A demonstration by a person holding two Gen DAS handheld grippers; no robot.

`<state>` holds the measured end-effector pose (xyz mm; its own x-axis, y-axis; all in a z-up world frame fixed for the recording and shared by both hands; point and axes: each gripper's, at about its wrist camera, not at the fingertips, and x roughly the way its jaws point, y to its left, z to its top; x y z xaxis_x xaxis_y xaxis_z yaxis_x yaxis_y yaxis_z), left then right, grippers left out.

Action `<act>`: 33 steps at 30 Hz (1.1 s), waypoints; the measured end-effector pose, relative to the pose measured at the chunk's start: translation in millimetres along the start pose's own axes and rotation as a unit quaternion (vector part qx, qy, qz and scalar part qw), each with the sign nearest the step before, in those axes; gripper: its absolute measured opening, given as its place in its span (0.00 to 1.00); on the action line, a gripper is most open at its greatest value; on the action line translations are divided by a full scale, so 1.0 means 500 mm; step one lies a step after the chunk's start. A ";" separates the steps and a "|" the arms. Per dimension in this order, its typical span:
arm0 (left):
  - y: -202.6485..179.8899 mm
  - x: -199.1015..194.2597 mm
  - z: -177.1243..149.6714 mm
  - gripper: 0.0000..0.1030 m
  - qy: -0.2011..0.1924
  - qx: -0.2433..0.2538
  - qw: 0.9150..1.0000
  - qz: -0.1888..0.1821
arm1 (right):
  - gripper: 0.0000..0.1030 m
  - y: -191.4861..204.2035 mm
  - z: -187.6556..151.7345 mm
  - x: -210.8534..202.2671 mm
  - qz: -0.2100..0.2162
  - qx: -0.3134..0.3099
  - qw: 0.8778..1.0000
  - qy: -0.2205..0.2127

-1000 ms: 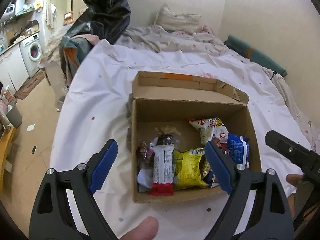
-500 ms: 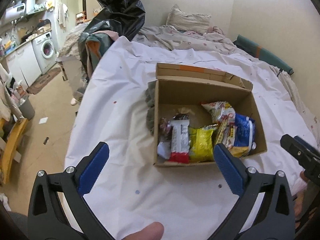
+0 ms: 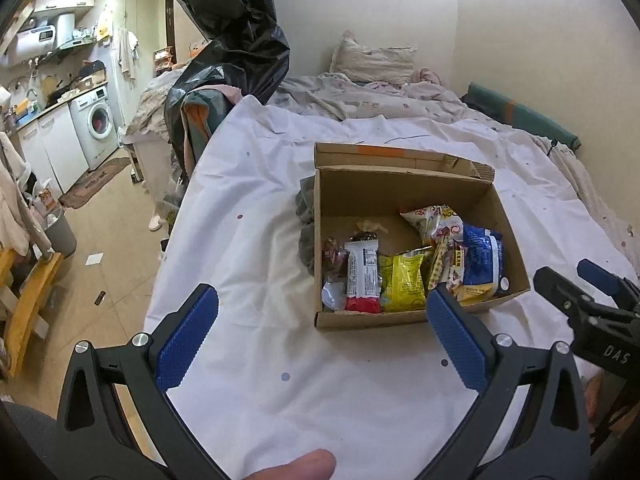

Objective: Organize snacks

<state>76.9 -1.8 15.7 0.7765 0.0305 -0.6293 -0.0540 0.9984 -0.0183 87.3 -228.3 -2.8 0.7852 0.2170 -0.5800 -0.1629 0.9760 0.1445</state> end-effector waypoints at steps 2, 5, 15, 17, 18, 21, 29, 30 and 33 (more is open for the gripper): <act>-0.002 0.003 0.000 1.00 0.001 0.001 1.000 -0.002 | 1.00 0.001 -0.002 0.005 -0.001 -0.001 1.000 0.003; -0.007 0.003 0.000 1.00 0.001 0.002 1.000 -0.010 | 1.00 0.001 -0.004 0.008 -0.003 -0.001 1.000 0.007; -0.008 0.003 0.000 1.00 -0.001 0.004 1.000 -0.006 | 1.00 -0.001 -0.004 0.009 -0.004 -0.001 1.000 0.009; -0.007 0.004 -0.001 1.00 -0.001 0.002 1.000 -0.006 | 1.00 -0.001 -0.005 0.007 -0.005 -0.002 1.000 0.009; -0.006 0.005 -0.002 1.00 0.000 0.001 1.000 -0.006 | 1.00 -0.002 -0.005 0.006 -0.005 -0.002 1.000 0.008; -0.006 0.006 -0.002 1.00 0.001 0.000 1.000 -0.006 | 1.00 -0.002 -0.006 0.005 -0.007 -0.002 1.000 0.008; -0.005 0.004 -0.002 1.00 0.001 -0.001 1.000 -0.008 | 1.00 -0.002 -0.005 0.006 -0.007 -0.001 1.000 0.008; -0.005 0.004 -0.002 1.00 0.001 -0.002 1.000 -0.007 | 1.00 -0.002 -0.004 0.006 -0.007 -0.001 1.000 0.008; -0.004 0.003 -0.001 1.00 0.002 -0.004 1.000 -0.005 | 1.00 -0.002 -0.004 0.007 -0.007 -0.001 1.000 0.008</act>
<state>77.9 -3.5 14.3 0.7746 0.0206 -0.6321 -0.0511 0.9982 -0.0300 88.8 -228.6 -6.6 0.7775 0.2029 -0.5952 -0.1530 0.9791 0.1338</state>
